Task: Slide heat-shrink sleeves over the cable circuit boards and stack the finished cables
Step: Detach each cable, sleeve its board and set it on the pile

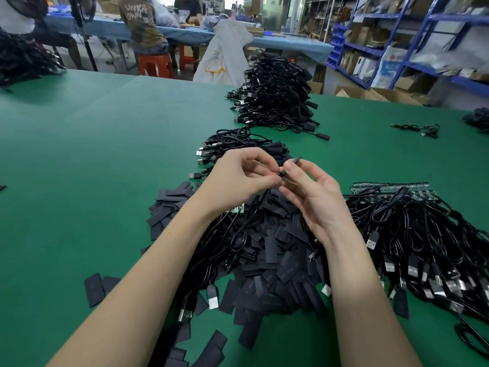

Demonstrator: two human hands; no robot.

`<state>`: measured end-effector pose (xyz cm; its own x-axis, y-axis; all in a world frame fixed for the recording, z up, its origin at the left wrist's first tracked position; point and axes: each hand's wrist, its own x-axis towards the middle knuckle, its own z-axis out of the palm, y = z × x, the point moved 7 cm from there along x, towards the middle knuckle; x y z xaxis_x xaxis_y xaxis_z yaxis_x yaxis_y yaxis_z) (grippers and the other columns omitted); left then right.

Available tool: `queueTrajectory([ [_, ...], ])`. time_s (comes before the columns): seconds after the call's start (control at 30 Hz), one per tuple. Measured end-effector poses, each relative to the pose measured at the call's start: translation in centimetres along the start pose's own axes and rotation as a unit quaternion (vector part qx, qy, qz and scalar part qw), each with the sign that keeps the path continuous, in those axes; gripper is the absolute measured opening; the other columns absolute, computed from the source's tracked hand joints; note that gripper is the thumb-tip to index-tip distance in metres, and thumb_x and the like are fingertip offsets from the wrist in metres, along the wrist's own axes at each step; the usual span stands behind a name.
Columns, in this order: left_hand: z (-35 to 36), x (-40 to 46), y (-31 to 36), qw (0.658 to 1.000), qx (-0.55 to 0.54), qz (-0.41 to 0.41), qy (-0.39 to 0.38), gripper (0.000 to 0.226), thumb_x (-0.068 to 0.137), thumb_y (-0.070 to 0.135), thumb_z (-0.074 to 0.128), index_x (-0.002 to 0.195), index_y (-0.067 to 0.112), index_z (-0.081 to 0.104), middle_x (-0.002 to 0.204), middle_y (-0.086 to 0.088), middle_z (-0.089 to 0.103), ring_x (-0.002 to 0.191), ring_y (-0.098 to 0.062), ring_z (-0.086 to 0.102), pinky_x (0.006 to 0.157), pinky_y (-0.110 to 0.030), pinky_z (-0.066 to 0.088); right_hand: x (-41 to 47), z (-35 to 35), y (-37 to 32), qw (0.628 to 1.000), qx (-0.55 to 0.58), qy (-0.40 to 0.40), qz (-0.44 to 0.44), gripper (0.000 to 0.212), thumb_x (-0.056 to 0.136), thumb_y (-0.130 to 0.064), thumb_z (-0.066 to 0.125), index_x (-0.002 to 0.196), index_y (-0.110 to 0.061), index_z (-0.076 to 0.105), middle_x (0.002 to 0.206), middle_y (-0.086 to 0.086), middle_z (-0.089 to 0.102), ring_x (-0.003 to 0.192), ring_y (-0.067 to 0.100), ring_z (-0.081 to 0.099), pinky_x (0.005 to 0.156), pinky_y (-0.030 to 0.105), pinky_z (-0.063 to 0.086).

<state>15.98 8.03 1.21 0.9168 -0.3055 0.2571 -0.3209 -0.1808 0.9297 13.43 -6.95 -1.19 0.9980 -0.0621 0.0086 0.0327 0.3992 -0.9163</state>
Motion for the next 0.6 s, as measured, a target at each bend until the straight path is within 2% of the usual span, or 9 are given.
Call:
queueTrajectory([
  [0.1,-0.03,0.0,-0.11,1.0,-0.007,-0.007,0.001,0.013,0.083,0.012,0.081,0.088,0.02,0.073,0.082,-0.002,0.078,0.076,-0.02,0.072,0.077,-0.038,0.057,0.06,0.01,-0.42,0.999,-0.002,-0.001,-0.034,0.028,0.09,-0.017,0.074,0.117,-0.02,0.066,0.1,0.006,0.078,0.088,0.017,0.074,0.075,0.023,0.058],
  [0.17,0.0,0.05,-0.19,1.0,-0.013,-0.008,0.0,0.014,0.083,0.011,0.081,0.087,0.021,0.073,0.081,-0.001,0.077,0.074,-0.016,0.07,0.075,-0.035,0.055,0.08,-0.06,-0.71,0.998,0.0,0.009,-0.056,0.025,0.092,-0.013,0.072,0.114,-0.021,0.069,0.101,0.008,0.078,0.089,0.017,0.073,0.076,0.024,0.058],
  [0.27,0.06,0.07,-0.25,1.0,-0.019,-0.002,0.001,0.015,0.081,0.013,0.082,0.09,0.02,0.071,0.081,-0.001,0.078,0.074,-0.018,0.07,0.076,-0.04,0.057,0.11,0.0,-0.63,0.998,0.004,0.021,-0.061,0.022,0.089,-0.012,0.074,0.109,-0.021,0.074,0.101,0.008,0.078,0.088,0.016,0.073,0.076,0.024,0.058],
  [0.37,0.09,0.07,-0.31,1.0,-0.013,0.006,0.003,0.022,0.082,0.013,0.081,0.096,0.017,0.066,0.083,-0.002,0.078,0.079,-0.028,0.074,0.074,-0.046,0.058,0.12,-0.03,-0.44,0.998,0.015,0.029,-0.054,0.03,0.076,-0.02,0.079,0.106,-0.02,0.076,0.102,0.01,0.078,0.09,0.017,0.074,0.075,0.023,0.058],
  [0.43,0.01,0.13,-0.46,1.0,-0.013,0.003,0.004,0.022,0.082,0.013,0.081,0.096,0.017,0.065,0.083,-0.002,0.078,0.075,-0.021,0.074,0.066,-0.036,0.054,0.17,-0.08,-0.34,0.998,0.024,0.031,-0.054,0.034,0.072,-0.02,0.08,0.105,-0.019,0.076,0.102,0.011,0.078,0.09,0.017,0.074,0.074,0.023,0.059],
  [0.53,-0.17,0.1,-0.56,1.0,-0.006,-0.002,0.005,0.023,0.082,0.012,0.082,0.096,0.016,0.064,0.082,-0.001,0.078,0.068,-0.008,0.069,0.063,-0.017,0.048,0.29,0.03,0.0,0.998,0.027,0.028,-0.047,0.026,0.081,-0.013,0.077,0.107,-0.018,0.075,0.099,0.009,0.078,0.087,0.015,0.074,0.072,0.022,0.058],
  [0.6,-0.32,0.08,-0.52,1.0,0.001,-0.002,0.01,0.023,0.082,0.013,0.082,0.097,0.016,0.064,0.081,-0.001,0.078,0.065,-0.006,0.067,0.062,-0.015,0.047,0.38,0.06,0.22,0.998,0.021,0.03,-0.044,0.023,0.088,-0.008,0.074,0.109,-0.016,0.074,0.098,0.009,0.079,0.084,0.014,0.073,0.071,0.021,0.058],
])
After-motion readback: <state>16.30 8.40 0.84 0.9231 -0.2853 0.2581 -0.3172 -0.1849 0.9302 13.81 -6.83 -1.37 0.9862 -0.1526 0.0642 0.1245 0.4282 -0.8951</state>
